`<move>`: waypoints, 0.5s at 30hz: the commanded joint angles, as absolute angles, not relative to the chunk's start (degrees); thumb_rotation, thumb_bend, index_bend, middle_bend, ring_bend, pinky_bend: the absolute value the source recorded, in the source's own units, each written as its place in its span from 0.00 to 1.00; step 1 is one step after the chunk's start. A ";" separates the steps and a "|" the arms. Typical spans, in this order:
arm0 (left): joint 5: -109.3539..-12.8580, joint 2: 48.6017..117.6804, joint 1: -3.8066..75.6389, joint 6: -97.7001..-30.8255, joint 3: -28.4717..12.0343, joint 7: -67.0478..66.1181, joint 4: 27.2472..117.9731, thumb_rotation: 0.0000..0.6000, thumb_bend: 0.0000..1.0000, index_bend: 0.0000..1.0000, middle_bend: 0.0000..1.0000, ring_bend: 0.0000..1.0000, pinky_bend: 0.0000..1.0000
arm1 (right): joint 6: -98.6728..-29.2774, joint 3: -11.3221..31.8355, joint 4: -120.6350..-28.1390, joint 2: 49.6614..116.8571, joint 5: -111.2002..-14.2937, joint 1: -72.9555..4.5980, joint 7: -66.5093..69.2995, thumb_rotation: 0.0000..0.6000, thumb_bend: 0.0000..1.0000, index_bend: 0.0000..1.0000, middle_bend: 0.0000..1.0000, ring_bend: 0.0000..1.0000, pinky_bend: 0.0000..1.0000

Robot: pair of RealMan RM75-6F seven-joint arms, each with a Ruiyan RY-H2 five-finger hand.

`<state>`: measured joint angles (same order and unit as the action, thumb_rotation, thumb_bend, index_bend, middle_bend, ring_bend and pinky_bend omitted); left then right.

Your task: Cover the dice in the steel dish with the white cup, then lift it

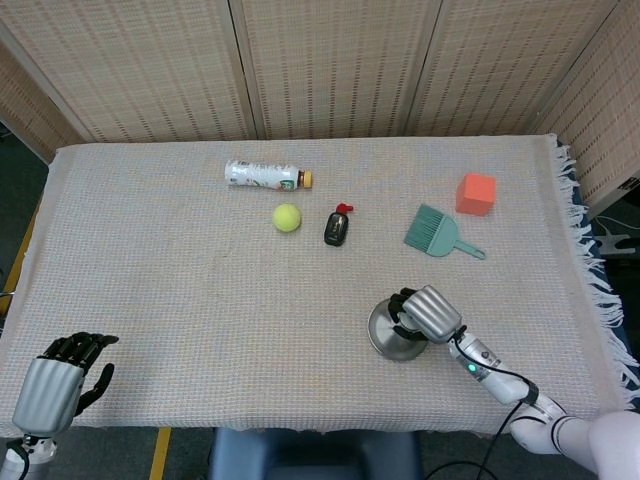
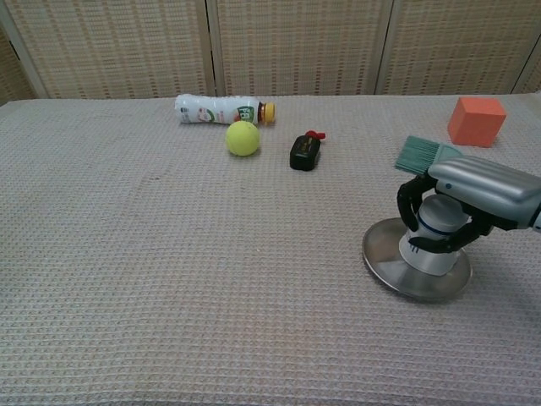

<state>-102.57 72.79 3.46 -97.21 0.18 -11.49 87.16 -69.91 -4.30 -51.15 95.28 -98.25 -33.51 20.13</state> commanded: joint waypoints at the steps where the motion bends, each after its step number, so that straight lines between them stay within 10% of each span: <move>1: -102.54 72.80 3.46 -97.16 0.21 -11.53 87.13 1.00 0.40 0.35 0.41 0.35 0.46 | -69.60 -4.55 -51.79 95.32 -98.06 -33.37 24.42 1.00 0.24 0.70 0.58 0.50 0.80; 15: -102.69 72.83 3.46 -97.24 0.23 -11.60 87.12 1.00 0.40 0.35 0.41 0.35 0.46 | -70.09 -5.20 -53.34 93.81 -98.72 -33.93 30.22 1.00 0.24 0.70 0.58 0.50 0.80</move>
<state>-102.70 72.83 3.46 -97.24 0.22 -11.60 87.11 -68.26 -5.74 -56.82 92.53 -98.35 -34.31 36.13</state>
